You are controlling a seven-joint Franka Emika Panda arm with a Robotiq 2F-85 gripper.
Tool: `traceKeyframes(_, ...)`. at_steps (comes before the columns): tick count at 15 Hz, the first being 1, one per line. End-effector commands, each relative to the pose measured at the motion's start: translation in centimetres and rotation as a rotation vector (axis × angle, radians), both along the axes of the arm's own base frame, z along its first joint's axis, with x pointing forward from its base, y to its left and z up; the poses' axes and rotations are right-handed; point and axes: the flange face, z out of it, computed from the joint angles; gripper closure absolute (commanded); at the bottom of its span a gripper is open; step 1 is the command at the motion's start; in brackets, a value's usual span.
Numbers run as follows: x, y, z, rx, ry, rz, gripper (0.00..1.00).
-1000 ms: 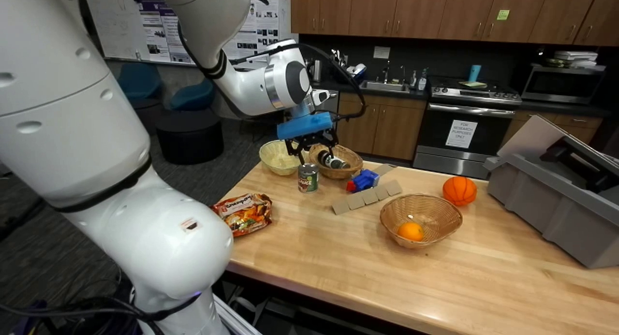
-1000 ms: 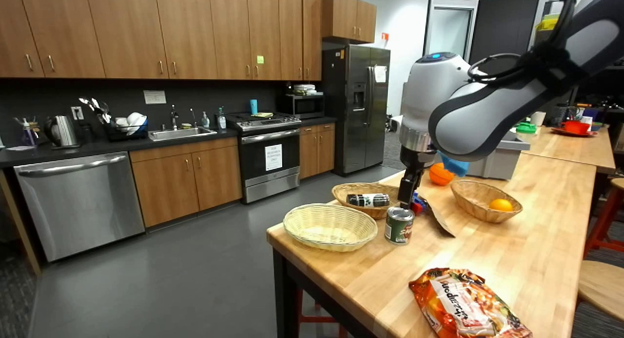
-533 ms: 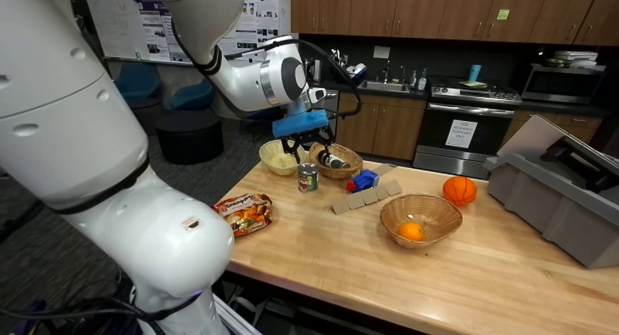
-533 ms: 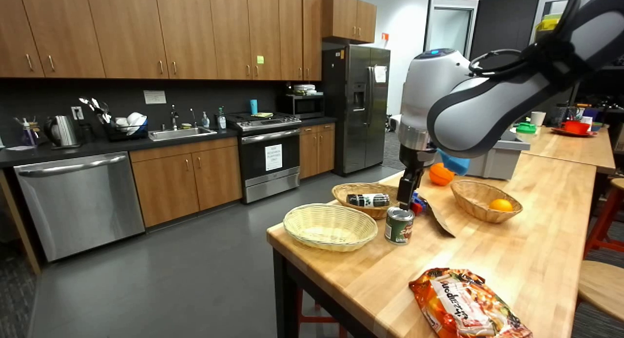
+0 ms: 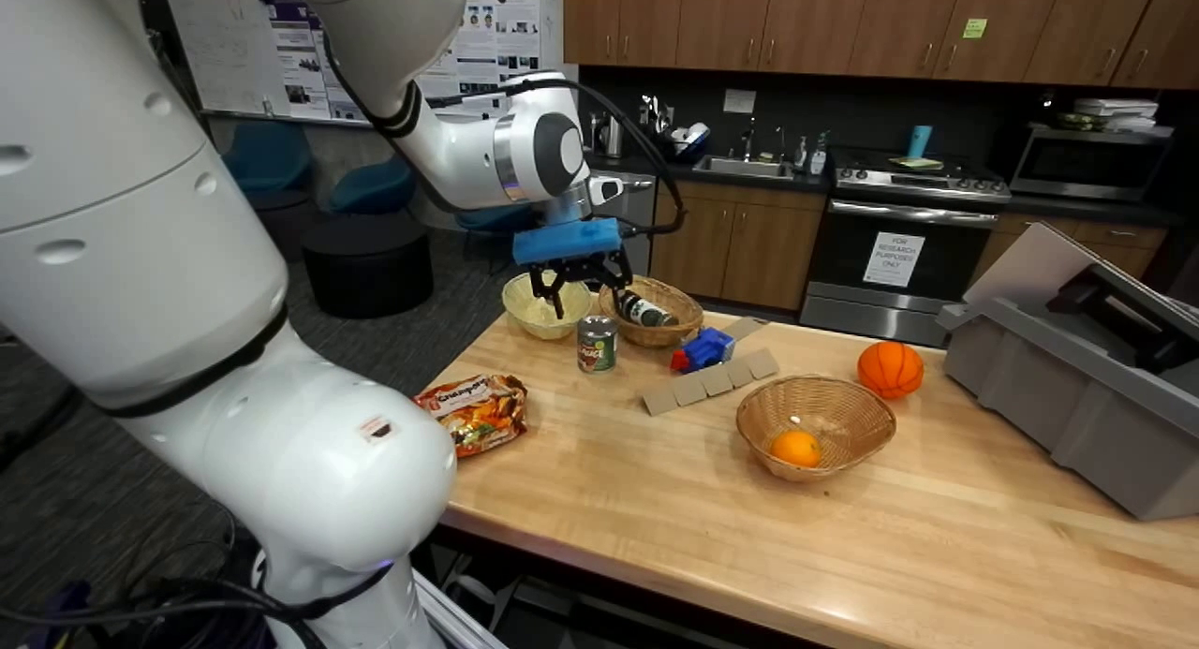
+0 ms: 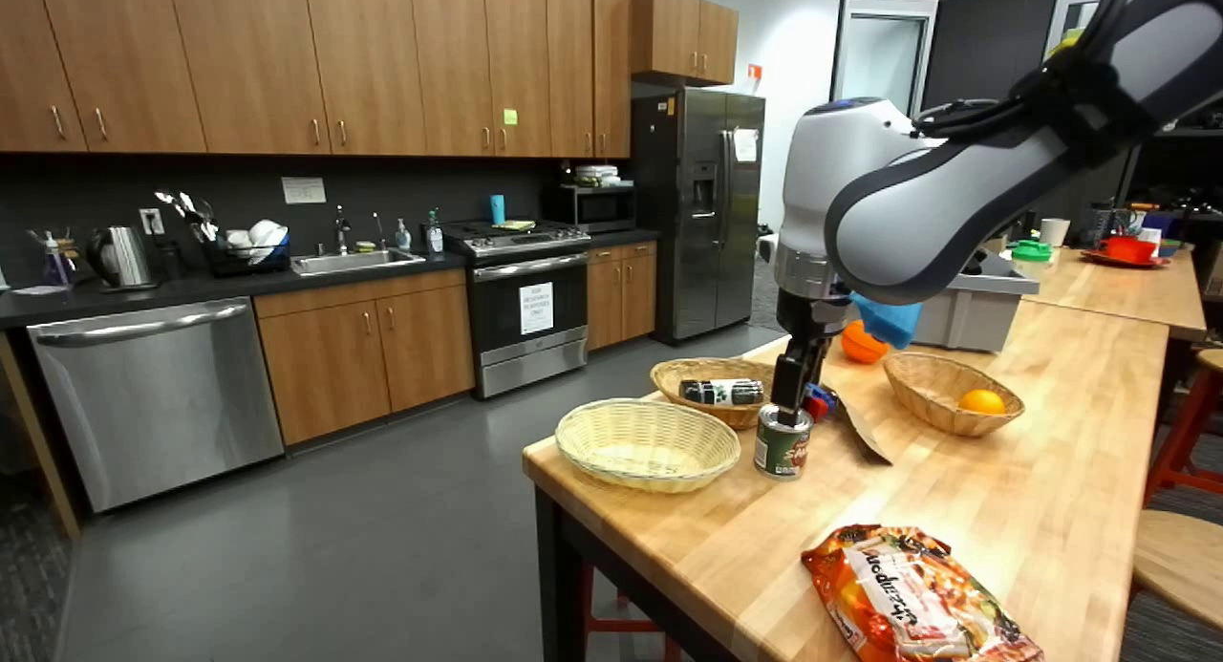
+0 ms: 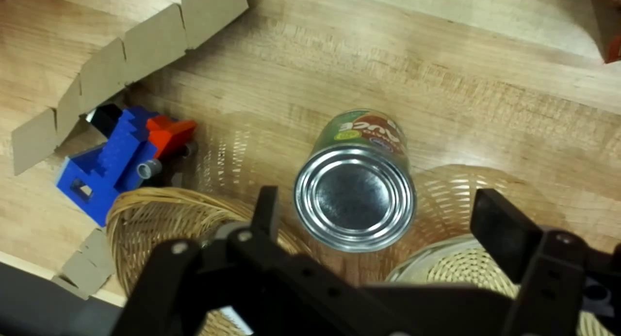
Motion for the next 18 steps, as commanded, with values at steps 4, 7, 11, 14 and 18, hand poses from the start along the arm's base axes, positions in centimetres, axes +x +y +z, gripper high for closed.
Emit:
traceKeyframes(4, 0.3, 0.0, -1.1, 0.027, 0.044, 0.001, 0.00)
traceKeyframes(7, 0.4, 0.3, -2.0, 0.031, 0.063, 0.001, 0.00)
traceKeyframes(11, 0.3, 1.2, -3.0, 0.038, 0.077, -0.001, 0.00)
traceKeyframes(14, 0.4, 1.6, -3.6, 0.038, 0.082, 0.002, 0.00)
traceKeyframes(18, 0.6, 1.6, -4.1, 0.035, 0.085, 0.000, 0.00)
